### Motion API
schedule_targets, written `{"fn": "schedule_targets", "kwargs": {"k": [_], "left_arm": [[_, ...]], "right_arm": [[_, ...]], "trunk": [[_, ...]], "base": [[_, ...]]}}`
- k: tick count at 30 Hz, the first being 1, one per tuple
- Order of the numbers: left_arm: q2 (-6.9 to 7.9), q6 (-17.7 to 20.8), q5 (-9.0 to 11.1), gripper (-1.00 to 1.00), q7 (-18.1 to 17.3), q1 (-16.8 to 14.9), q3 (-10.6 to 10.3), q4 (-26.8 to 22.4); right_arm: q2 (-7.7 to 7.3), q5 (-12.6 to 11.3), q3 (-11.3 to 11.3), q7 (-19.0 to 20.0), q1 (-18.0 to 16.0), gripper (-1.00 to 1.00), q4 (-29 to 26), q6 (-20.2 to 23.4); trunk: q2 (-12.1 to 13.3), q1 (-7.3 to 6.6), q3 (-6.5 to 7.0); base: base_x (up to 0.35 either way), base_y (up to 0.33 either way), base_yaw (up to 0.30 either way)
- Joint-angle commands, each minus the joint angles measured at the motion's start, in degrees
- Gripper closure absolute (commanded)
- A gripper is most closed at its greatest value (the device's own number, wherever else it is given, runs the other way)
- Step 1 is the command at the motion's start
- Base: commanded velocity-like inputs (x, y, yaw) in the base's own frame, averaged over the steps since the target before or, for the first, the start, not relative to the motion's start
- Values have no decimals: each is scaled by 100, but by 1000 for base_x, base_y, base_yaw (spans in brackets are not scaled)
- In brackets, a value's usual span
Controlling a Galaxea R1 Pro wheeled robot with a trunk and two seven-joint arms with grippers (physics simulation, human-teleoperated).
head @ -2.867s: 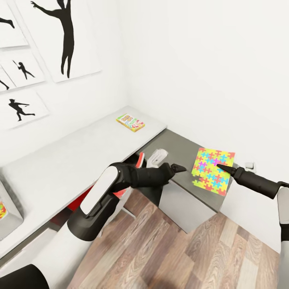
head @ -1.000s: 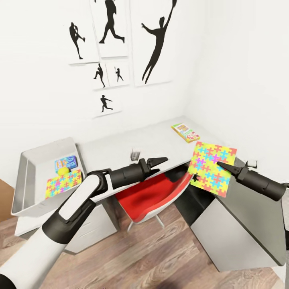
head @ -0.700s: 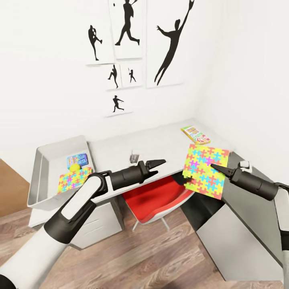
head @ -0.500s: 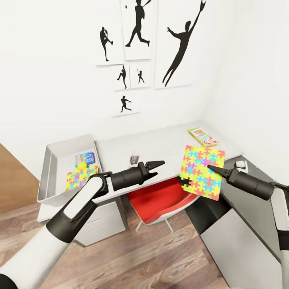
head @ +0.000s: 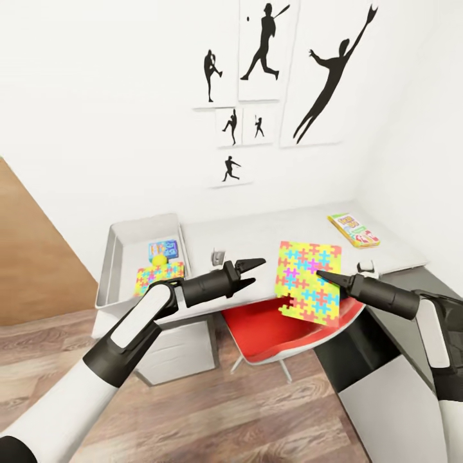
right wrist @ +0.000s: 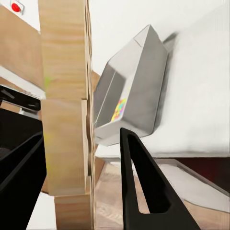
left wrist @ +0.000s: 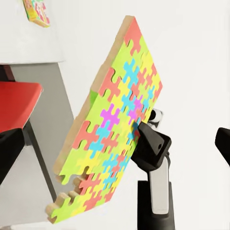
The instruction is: Put all the toys in the child's room - the three board games (two on the bed and one on the table), the two jigsaw puzzles on the table, and the tennis ball on the table - inside the toy box on the table in the child's room.
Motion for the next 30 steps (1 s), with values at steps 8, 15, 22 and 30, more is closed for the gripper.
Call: {"fn": "schedule_targets", "kwargs": {"k": [8,15,22,30], "left_arm": [[-4,5,36,-100,2,-2,-11,35],[0,5,-17,-100,4,0,-38,45],[-1,5,-218,-100,6,0,-84,96],[-93,5,-533,-100,-115,2,-97,235]], "right_arm": [[3,9,25,30,-4,100,-2,19],[-7,-49,65,30,-4,100,1,19],[-43,-293,96,26,-4,100,4,19],[-45,-621,110,22,-2,100,6,19]], "trunk": [[-10,3,25],[-10,3,54],[-10,3,65],[-10,3,67]], "base": [[0,0,261],[0,0,264],[0,0,166],[0,0,34]]}}
